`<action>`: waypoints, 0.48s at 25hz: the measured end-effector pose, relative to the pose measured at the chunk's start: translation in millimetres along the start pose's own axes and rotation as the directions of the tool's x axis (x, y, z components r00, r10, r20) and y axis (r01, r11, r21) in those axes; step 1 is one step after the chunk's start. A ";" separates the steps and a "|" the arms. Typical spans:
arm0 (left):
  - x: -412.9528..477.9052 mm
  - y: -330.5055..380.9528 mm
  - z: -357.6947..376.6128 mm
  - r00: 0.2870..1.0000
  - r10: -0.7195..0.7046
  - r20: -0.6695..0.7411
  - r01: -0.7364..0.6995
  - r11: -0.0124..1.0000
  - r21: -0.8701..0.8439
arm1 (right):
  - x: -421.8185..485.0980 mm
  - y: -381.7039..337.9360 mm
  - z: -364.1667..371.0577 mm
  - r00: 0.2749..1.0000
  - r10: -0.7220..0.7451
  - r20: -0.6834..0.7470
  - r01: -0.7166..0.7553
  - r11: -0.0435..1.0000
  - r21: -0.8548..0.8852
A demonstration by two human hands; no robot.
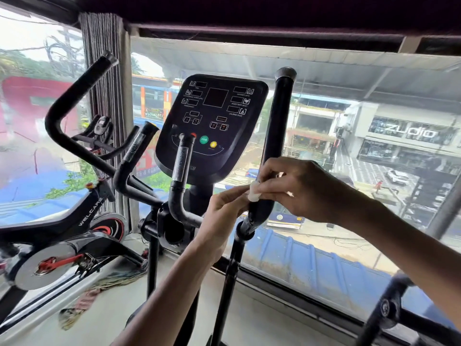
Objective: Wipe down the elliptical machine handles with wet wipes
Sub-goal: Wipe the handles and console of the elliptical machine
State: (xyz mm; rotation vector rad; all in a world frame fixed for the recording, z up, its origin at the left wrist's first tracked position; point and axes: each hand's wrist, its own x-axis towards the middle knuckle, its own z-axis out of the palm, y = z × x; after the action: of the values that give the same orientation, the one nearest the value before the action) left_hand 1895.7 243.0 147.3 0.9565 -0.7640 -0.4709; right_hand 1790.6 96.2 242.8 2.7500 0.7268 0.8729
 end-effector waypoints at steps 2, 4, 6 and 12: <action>1.2 -1.7 -2.9 1.000 -0.004 0.023 0.005 1.000 -0.031 | -0.2 3.0 -2.2 0.999 -0.027 0.021 0.027 0.999 -0.030; 3.9 -4.3 -5.2 1.000 -0.007 0.021 0.008 0.999 -0.054 | 5.6 9.2 -1.4 0.986 0.059 -0.153 -0.077 0.990 -0.117; 4.5 -5.8 -6.2 1.000 -0.009 0.025 0.011 0.999 -0.053 | 4.9 6.3 3.8 0.947 0.150 -0.285 -0.195 0.972 -0.133; 5.6 -0.7 -11.9 0.995 -0.079 0.063 0.085 0.992 -0.096 | -16.4 -9.0 18.7 0.987 -0.005 -0.160 -0.018 0.989 -0.144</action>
State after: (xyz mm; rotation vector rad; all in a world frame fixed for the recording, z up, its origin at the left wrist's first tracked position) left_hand 1908.4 245.5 144.6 0.8867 -0.7500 -0.6056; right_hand 1786.2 95.7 216.7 2.5783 0.6520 1.1124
